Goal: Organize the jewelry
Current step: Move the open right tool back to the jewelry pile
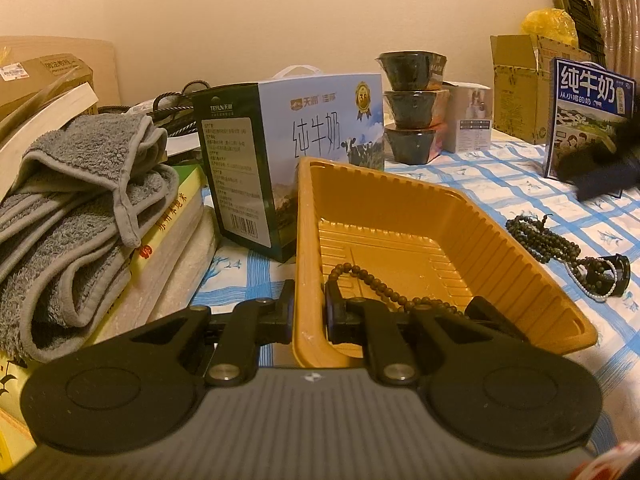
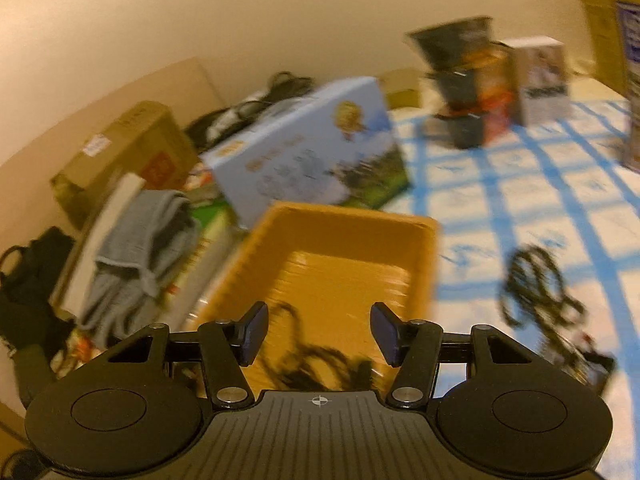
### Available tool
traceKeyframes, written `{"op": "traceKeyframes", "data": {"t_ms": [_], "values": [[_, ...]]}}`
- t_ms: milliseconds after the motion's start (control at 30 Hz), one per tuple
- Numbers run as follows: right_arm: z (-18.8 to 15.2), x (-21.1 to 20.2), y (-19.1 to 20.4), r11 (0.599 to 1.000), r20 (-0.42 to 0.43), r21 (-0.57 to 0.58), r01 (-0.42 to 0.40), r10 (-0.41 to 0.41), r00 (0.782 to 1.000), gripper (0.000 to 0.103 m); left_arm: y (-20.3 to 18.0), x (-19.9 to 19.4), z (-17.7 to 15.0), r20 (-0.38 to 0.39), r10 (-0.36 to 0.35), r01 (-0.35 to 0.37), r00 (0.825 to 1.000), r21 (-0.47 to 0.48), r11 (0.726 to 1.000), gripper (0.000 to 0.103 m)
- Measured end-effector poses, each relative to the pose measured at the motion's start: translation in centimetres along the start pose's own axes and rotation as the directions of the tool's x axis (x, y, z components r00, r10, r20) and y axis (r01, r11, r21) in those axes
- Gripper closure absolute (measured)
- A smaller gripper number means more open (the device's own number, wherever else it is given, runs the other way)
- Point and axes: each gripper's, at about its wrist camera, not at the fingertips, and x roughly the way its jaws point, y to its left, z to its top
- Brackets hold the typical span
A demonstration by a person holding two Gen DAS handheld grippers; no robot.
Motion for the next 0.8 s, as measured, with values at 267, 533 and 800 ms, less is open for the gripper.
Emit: {"op": "traceKeyframes", "data": {"t_ms": [267,533,800], "values": [[-4.3,-3.8,-6.1,0.977,-0.025,0.094,0.192,-0.191,0.981,0.046,-0.1,0.0,0.1,-0.002,0.005,-0.005,1.000,0.007,1.000,0.090],[-6.2,-6.3,-11.3,0.923,-0.041,0.147,0.356,-0.354,0.934,0.046,-0.2,0.2,0.2,-0.004,0.010,-0.010,1.000,0.014,1.000,0.090],[-7.2,-6.1,-14.9,0.883,-0.059,0.115,0.454,-0.450,0.891,0.046,-0.2,0.3,0.2,-0.004,0.011,-0.011,1.000,0.020,1.000,0.090]]}}
